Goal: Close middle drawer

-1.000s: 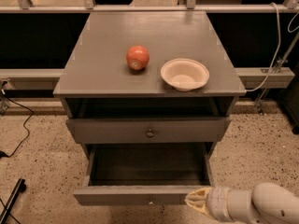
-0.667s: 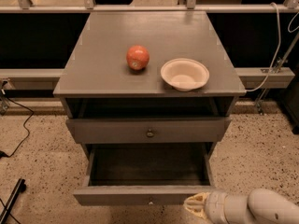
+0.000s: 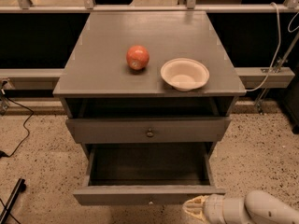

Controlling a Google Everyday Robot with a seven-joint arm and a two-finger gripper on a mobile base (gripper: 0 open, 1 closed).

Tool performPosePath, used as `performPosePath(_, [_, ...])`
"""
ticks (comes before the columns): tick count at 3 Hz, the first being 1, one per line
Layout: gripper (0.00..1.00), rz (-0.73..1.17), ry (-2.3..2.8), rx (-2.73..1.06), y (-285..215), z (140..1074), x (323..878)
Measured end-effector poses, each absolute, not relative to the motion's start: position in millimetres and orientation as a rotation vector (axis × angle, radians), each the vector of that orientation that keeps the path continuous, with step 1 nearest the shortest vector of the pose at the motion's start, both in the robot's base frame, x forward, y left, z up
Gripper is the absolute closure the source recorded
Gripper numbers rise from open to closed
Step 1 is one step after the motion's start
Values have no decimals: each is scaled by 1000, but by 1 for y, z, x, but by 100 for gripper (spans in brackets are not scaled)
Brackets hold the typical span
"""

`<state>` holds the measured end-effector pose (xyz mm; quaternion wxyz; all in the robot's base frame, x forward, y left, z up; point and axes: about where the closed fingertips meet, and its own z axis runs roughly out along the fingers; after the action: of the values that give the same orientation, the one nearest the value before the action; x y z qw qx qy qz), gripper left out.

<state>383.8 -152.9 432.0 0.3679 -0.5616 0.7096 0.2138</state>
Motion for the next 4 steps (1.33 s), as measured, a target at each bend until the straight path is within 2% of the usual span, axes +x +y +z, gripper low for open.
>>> performPosePath(2, [100,564,1777,-1457,-143,395,403])
performPosePath(4, [100,413,1699,-1478,-128,395,458])
